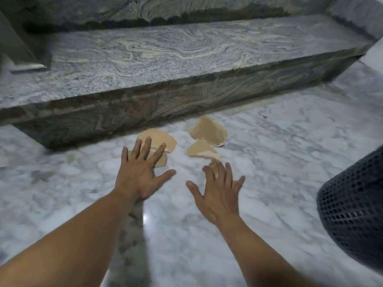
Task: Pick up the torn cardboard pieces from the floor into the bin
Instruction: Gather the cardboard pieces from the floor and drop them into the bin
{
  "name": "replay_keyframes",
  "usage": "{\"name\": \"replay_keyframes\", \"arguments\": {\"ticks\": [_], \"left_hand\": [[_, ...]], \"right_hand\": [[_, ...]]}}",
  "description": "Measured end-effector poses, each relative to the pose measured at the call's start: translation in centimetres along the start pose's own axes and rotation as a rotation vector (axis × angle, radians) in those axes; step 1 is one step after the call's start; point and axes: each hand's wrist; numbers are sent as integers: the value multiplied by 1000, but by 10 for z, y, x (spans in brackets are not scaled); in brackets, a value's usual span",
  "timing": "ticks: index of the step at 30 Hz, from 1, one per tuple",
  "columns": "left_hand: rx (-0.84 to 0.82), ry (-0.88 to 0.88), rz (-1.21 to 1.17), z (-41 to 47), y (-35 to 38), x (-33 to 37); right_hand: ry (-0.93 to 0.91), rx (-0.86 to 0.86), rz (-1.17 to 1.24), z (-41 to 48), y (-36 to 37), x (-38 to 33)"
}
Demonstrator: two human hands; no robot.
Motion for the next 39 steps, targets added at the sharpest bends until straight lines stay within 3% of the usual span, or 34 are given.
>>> {"name": "replay_keyframes", "arguments": {"ticks": [4,11,14,22,26,32,39], "left_hand": [[161,-38,8,-4,0,3],[93,-33,-47,4,8,-4],[152,-82,-42,18,2,-1],[183,-15,-48,52,2,-5],[250,-63,-45,48,-4,0],[274,-75,-47,48,-3,0],[237,-88,-90,49,-3,-1]], "right_hand": [[89,250,-4,40,4,-5],[121,69,122,108,-13,-6],[62,-4,35,136,-17,-4],[-57,221,20,162,-8,6],[-71,364,-36,170,-10,8],[110,387,-70,167,-11,-11],[224,310,115,166,-15,-24]]}}
Point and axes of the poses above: each hand's wrist, its own z-axis towards the middle knuckle, its own y-axis out of the palm, x = y × z, and after that the axes turned 3 degrees about z, right-handed
